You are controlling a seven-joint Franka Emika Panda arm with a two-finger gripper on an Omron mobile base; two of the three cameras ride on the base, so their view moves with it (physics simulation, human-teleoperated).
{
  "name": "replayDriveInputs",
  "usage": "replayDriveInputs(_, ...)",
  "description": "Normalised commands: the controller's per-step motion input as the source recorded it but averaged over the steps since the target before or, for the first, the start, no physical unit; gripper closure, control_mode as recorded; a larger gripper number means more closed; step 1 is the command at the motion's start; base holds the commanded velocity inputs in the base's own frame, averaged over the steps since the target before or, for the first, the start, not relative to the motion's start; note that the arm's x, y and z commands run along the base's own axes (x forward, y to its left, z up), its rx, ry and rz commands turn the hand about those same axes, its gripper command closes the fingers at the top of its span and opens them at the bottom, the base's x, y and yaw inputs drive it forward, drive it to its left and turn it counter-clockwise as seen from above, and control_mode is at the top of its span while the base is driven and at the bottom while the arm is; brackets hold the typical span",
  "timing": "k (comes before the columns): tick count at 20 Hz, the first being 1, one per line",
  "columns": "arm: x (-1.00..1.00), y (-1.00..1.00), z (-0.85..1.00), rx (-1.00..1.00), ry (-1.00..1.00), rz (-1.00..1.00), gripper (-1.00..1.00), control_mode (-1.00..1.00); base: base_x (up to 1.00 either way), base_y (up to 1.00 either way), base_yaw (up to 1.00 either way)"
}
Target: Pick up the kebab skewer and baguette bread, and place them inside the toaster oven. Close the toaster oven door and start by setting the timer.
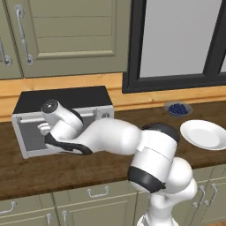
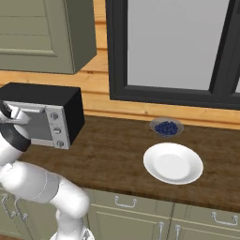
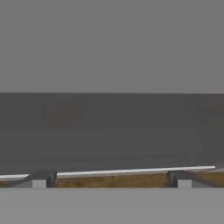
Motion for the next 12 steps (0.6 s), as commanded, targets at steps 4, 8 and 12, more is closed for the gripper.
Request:
replayDriveInputs(4,-0.72,-0.02,0.30,0.00,0.00,0.00,-1.00,-1.00,0.00,0.00,0.00)
replayDriveInputs(8,-0.65,-0.39,0.29,0.00,0.00,0.02,-1.00,-1.00,0.00,0.00,0.00)
replayDriveInputs(12,-0.84,-0.77,0.01,-0.12,0.00,0.21,-1.00,-1.00,0.00,0.00,0.00)
